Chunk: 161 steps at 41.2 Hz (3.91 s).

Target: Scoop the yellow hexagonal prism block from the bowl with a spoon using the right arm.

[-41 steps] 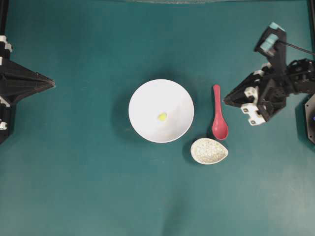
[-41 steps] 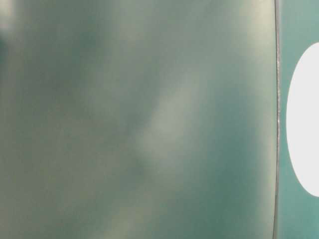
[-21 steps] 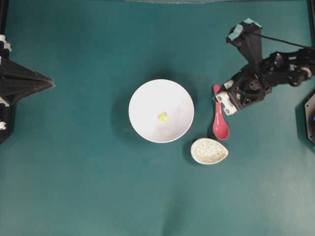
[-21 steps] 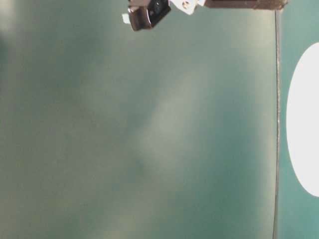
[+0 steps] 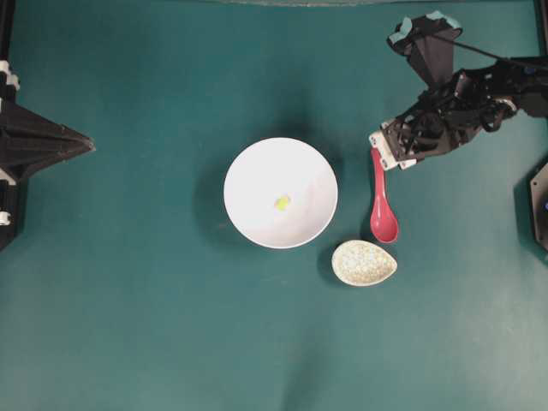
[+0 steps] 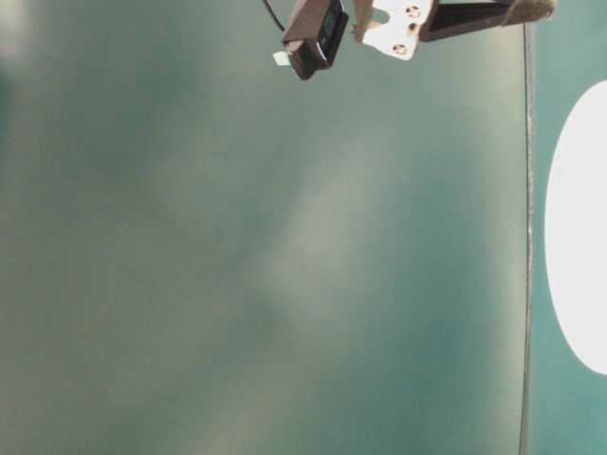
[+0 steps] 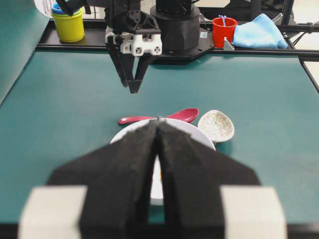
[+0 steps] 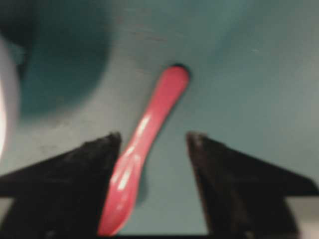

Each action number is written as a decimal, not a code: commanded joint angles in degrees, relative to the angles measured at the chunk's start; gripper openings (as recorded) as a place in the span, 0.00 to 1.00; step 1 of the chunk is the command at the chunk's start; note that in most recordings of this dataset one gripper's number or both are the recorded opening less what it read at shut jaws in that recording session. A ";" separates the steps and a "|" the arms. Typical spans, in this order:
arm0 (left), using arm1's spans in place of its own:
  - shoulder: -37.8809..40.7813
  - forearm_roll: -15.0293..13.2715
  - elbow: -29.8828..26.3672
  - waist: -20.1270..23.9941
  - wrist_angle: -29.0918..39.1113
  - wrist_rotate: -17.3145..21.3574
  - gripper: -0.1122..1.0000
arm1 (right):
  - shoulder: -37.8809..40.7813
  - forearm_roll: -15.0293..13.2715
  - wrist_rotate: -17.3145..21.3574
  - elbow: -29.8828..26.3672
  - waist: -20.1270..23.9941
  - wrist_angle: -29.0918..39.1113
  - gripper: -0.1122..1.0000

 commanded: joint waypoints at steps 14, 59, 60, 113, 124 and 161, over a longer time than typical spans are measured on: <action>0.26 0.18 -1.76 0.09 -0.18 0.26 0.13 | 2.90 -4.22 12.48 -4.66 1.93 2.64 0.67; 0.26 0.09 -1.76 0.09 -0.09 0.35 0.13 | 13.97 -27.33 44.56 -6.15 12.83 2.99 0.63; 0.26 0.09 -1.76 0.09 -0.09 0.35 0.13 | 14.24 -27.33 44.65 -6.33 12.83 2.99 0.63; -1.05 0.09 -1.93 0.09 1.76 0.35 0.13 | 12.04 -29.36 44.56 -7.21 13.18 2.02 0.32; -1.05 0.09 -1.93 0.09 1.76 0.35 0.13 | 9.58 -29.62 44.56 -6.94 13.45 2.90 0.32; -0.97 0.09 -1.93 0.09 1.76 0.26 0.13 | 4.04 -29.62 47.02 -6.94 20.48 3.78 0.32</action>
